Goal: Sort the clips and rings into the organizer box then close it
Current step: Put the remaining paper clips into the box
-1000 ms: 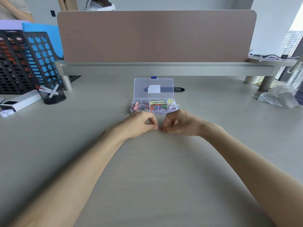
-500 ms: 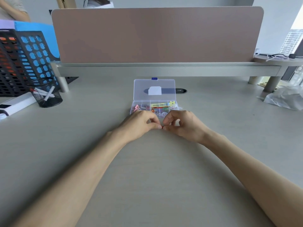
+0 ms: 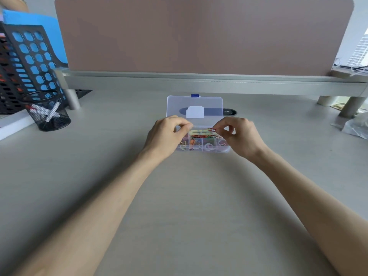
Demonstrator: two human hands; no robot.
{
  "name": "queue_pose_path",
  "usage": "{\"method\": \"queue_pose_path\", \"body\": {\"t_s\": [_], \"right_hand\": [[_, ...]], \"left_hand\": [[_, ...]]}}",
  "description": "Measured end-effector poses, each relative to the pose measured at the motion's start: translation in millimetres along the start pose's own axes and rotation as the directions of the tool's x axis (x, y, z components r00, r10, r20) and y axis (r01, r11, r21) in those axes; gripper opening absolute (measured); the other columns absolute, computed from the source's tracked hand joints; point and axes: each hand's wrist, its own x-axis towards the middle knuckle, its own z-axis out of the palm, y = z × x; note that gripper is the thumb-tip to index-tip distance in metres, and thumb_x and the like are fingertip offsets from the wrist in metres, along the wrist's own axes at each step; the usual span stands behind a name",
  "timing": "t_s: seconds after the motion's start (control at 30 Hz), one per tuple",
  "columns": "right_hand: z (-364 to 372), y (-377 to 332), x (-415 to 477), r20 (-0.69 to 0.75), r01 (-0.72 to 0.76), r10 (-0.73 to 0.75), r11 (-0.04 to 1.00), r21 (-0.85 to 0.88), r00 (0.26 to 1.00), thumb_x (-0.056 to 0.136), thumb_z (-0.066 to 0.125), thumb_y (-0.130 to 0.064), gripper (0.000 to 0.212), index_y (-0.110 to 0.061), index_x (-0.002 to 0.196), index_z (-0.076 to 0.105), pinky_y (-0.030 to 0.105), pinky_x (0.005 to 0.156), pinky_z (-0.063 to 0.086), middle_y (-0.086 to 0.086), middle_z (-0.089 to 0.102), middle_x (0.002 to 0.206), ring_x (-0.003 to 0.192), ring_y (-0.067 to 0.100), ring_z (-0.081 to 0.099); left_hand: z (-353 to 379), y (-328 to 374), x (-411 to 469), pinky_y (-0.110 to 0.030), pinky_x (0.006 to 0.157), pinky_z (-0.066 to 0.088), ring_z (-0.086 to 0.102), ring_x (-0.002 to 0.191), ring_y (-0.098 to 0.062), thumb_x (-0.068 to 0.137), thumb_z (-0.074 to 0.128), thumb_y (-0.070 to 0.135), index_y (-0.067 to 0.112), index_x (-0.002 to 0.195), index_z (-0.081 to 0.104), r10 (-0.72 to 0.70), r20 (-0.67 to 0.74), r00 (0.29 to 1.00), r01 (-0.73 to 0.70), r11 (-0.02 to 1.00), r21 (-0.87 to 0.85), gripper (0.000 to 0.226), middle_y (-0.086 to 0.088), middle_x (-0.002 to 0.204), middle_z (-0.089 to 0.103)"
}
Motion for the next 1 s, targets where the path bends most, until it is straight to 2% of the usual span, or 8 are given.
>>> {"method": "queue_pose_path", "body": {"t_s": [0.1,0.2,0.33,0.43,0.53,0.63,0.83,1.0], "right_hand": [[8.0,5.4,10.0,0.020,0.003,-0.003,1.000,-0.016,1.000,0.087,0.058,-0.006,0.019,-0.020,0.087,0.071,0.007,0.052,0.038,-0.010,0.066,0.080,0.061,0.003,0.052],[10.7,8.1,15.6,0.057,0.048,-0.046,0.998,-0.044,0.997,0.087,0.059,-0.005,0.019,-0.018,0.091,0.072,0.020,0.061,0.042,-0.007,0.067,0.085,0.069,0.014,0.053],[7.2,11.3,16.2,0.119,0.069,-0.069,0.998,0.004,0.991,0.088,0.058,-0.003,0.021,-0.015,0.097,0.072,0.017,0.057,0.053,-0.003,0.068,0.087,0.072,0.016,0.057],[8.2,11.3,12.8,0.065,0.037,-0.040,0.998,0.048,0.997,0.088,0.058,-0.004,0.019,-0.014,0.098,0.072,0.021,0.061,0.056,-0.011,0.064,0.080,0.066,0.011,0.057],[15.5,11.2,9.8,-0.062,-0.008,0.014,0.995,0.103,0.998,0.087,0.053,-0.004,0.024,-0.015,0.098,0.071,0.006,0.055,0.046,-0.005,0.070,0.086,0.070,0.010,0.058],[21.2,11.9,10.5,-0.160,-0.071,0.101,0.980,0.185,0.982,0.087,0.050,-0.007,0.025,-0.017,0.099,0.070,0.004,0.057,0.044,-0.004,0.069,0.089,0.075,0.008,0.059],[25.6,19.7,24.4,-0.197,-0.139,0.169,0.978,0.158,0.966,0.089,0.050,-0.017,0.022,-0.013,0.104,0.066,0.021,0.074,0.039,-0.002,0.063,0.110,0.084,0.015,0.056],[30.1,29.8,38.1,-0.210,-0.248,0.293,0.944,0.217,0.933,0.086,0.051,-0.019,0.036,-0.020,0.122,0.057,0.031,0.095,0.043,0.004,0.052,0.125,0.113,0.018,0.052]], "left_hand": [[2.5,-8.0,5.1,-0.028,0.066,0.043,0.049,0.060,-0.001,0.089,0.059,0.034,0.024,0.085,0.072,-0.019,-0.045,0.999,0.018,1.000,-0.014,0.016,0.022,0.074,0.060],[2.0,-10.5,8.4,-0.025,0.060,0.041,0.049,0.056,0.000,0.089,0.060,0.028,0.019,0.086,0.072,-0.036,-0.115,0.993,0.025,0.995,-0.094,0.015,0.022,0.074,0.062],[-0.4,-10.4,9.7,-0.016,0.053,0.037,0.044,0.049,-0.002,0.089,0.060,0.024,0.022,0.083,0.072,-0.095,-0.138,0.986,0.067,0.979,-0.191,0.014,0.014,0.072,0.066],[-3.3,-11.9,11.0,-0.014,0.051,0.037,0.045,0.052,-0.005,0.089,0.059,0.023,0.021,0.086,0.073,-0.118,-0.144,0.983,0.086,0.973,-0.214,0.014,0.005,0.074,0.067],[-8.5,-14.7,12.7,-0.019,0.062,0.042,0.055,0.064,-0.005,0.089,0.059,0.022,0.017,0.086,0.073,-0.142,-0.189,0.972,0.104,0.974,-0.202,0.015,0.008,0.071,0.066],[-9.1,-26.7,13.0,-0.017,0.066,0.042,0.058,0.071,-0.010,0.089,0.058,0.021,0.016,0.086,0.072,-0.184,-0.213,0.960,0.144,0.972,-0.187,0.015,0.006,0.076,0.068],[-3.0,-52.4,31.1,-0.015,0.079,0.043,0.058,0.092,-0.011,0.092,0.053,0.018,0.017,0.101,0.068,-0.286,-0.244,0.927,0.229,0.944,-0.238,0.018,0.005,0.106,0.069],[3.3,-59.5,46.8,-0.026,0.098,0.041,0.056,0.111,-0.014,0.094,0.054,0.023,0.018,0.129,0.055,-0.388,-0.147,0.910,0.336,0.897,-0.288,0.036,0.002,0.126,0.062]]}}
